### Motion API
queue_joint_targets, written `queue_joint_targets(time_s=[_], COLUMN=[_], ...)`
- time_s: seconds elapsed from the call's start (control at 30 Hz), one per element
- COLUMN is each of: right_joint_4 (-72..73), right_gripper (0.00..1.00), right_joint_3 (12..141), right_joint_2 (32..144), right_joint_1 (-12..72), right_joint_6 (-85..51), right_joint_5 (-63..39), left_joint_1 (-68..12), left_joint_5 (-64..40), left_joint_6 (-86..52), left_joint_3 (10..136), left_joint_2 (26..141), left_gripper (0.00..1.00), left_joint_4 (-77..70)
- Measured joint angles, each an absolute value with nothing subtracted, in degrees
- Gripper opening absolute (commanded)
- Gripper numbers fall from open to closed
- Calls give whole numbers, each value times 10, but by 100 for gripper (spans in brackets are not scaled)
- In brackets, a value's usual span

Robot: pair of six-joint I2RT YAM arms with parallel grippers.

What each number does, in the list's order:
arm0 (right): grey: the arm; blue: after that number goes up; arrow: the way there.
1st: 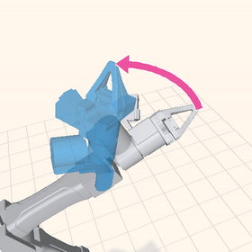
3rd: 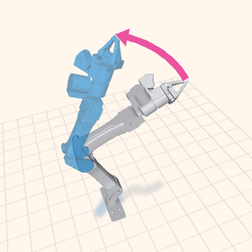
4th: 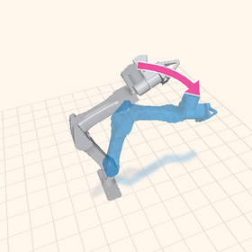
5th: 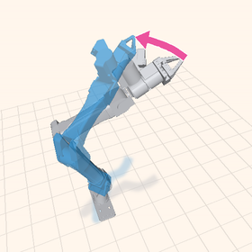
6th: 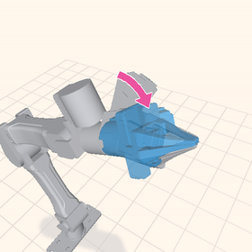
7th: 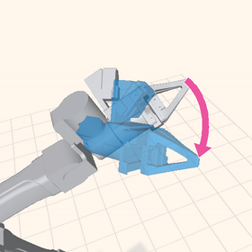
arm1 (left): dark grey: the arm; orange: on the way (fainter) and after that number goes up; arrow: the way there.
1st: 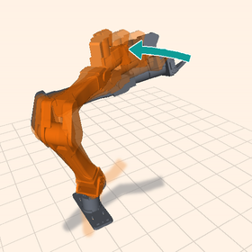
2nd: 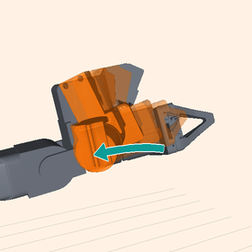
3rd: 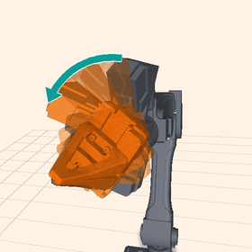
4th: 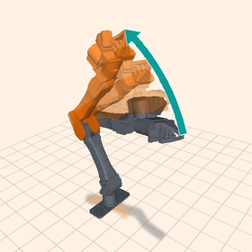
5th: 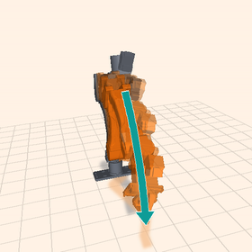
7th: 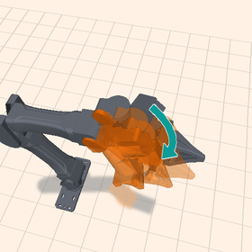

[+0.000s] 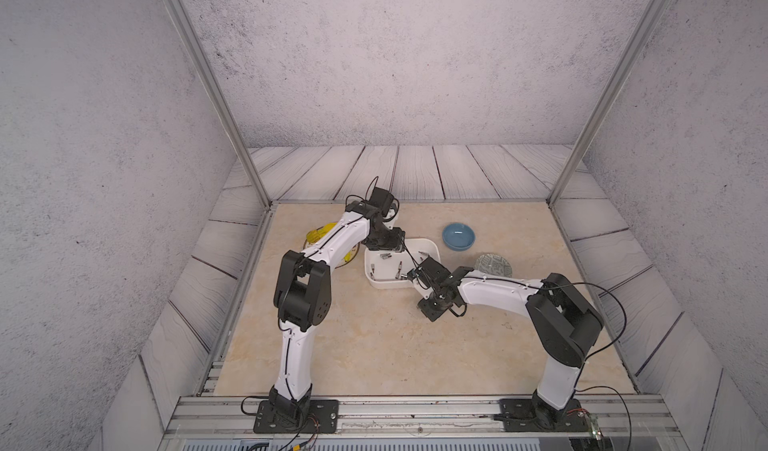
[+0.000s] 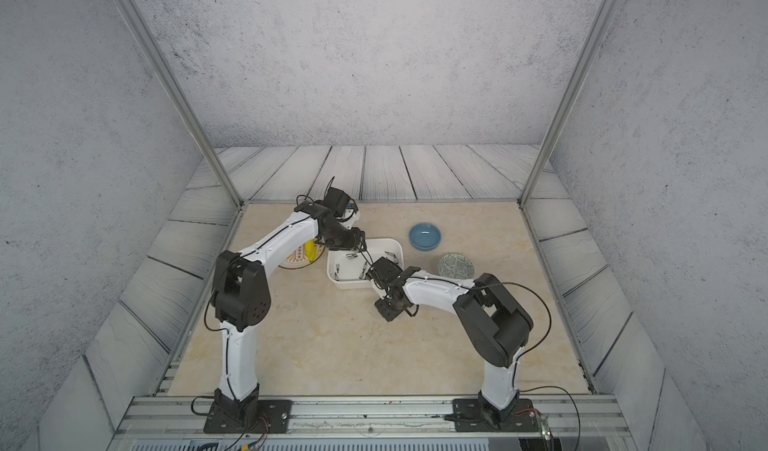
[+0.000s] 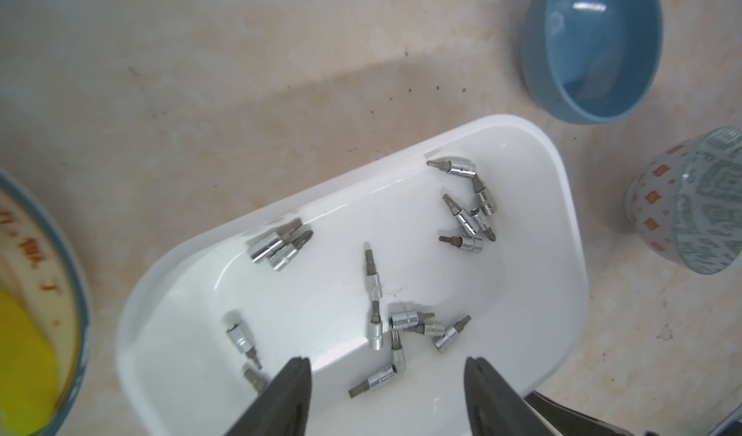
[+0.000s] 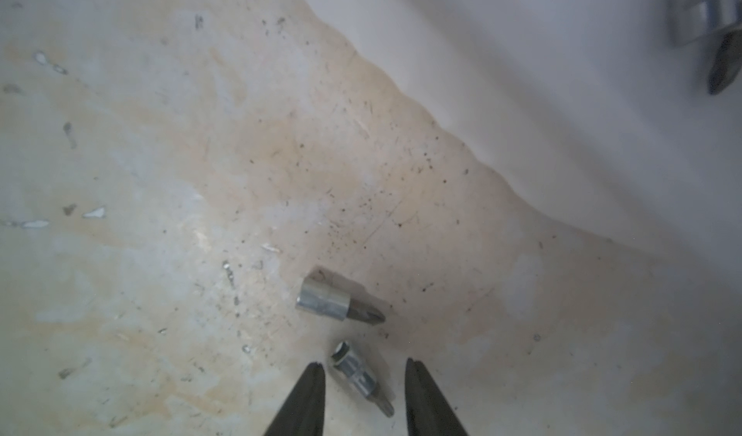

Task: Put the bit on the desktop into the storage box
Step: Pick up the screwdriver bit from the center of the board.

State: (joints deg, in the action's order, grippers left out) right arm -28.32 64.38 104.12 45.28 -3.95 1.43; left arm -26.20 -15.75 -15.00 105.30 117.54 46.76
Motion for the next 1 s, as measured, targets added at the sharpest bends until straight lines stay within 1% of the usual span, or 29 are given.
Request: queue_joint_targets(time_s=[0.37, 0.53, 0.73, 0.8, 0.87, 0.97, 1.0], right_joint_4=[-284, -287, -290, -292, -294, -297, -297], right_gripper=[32, 29, 22, 17, 9, 0, 0], right_joint_3=[644, 648, 650, 651, 651, 653, 653], right_joint_2=[1052, 1055, 1056, 1056, 1056, 1056, 1056], right_joint_1=[453, 453, 453, 453, 453, 453, 453], right_joint_6=[-31, -29, -29, -29, -29, -33, -34], right_joint_5=[1, -5, -8, -8, -8, -9, -9], left_joint_1=[-253, -252, -252, -253, -253, -253, -253], left_joint_5=[-126, -118, -121, -123, -123, -124, -125], left_joint_6=[-157, -161, -170, -173, -177, -183, -185], left_joint_3=[897, 851, 777, 751, 733, 711, 705], left_joint_2=[1006, 963, 920, 903, 887, 864, 858], left_gripper=[68, 68, 68, 68, 68, 68, 68], left_joint_4=[437, 430, 416, 412, 409, 402, 399])
